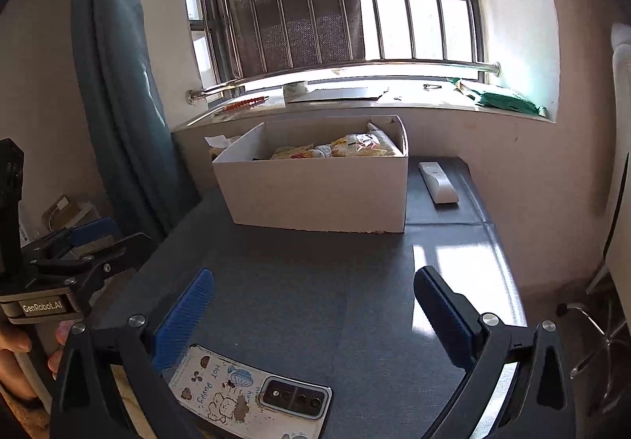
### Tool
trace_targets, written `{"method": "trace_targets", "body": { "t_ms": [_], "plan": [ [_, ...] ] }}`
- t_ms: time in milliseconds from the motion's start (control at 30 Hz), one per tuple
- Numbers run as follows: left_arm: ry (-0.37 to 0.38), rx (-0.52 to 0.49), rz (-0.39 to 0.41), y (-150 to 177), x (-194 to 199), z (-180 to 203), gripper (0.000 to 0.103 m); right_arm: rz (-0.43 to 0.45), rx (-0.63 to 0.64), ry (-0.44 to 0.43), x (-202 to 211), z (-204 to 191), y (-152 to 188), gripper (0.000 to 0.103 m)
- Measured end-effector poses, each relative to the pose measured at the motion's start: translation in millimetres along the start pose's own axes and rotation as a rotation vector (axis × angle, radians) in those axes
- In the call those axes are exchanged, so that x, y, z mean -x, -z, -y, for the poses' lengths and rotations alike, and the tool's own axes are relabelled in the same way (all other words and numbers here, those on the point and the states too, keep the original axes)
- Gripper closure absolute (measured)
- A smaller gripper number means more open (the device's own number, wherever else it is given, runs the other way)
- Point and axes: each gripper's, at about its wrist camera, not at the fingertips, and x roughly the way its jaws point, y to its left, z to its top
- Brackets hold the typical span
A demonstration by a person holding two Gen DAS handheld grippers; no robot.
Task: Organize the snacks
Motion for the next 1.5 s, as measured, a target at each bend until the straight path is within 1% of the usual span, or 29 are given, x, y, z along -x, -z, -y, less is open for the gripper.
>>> {"method": "trace_targets", "body": {
  "t_ms": [333, 500, 600, 700, 1500],
  "plan": [
    [-0.005, 0.006, -0.012, 2.2, -0.3, -2.8, 0.0, -0.011, 0.006, 0.002, -0.4, -1.4, 2.8, 0.0],
    [-0.01, 0.005, -0.01, 2.2, -0.7, -1.5, 0.0, -0.026, -0.002, -0.043, -1.0, -2.1, 3.8, 0.0],
    [-0.019, -0.002, -0.013, 2.7, -1.4, 0.1, 0.0, -0.024, 0.006, -0.033, -0.5, -4.1, 3.8, 0.0],
    [-0.006, 0.003, -0.017, 3.8, -1.5, -0.2, 0.0, -0.027, 0.006, -0.035, -0.1, -4.6, 4.4, 0.0],
    [-0.004, 0.002, -0.047, 7.9, -6.9, 0.7, 0.0, -0.049, 0.009, -0.043, -5.1, -6.8, 8.5, 0.0]
  ]
}}
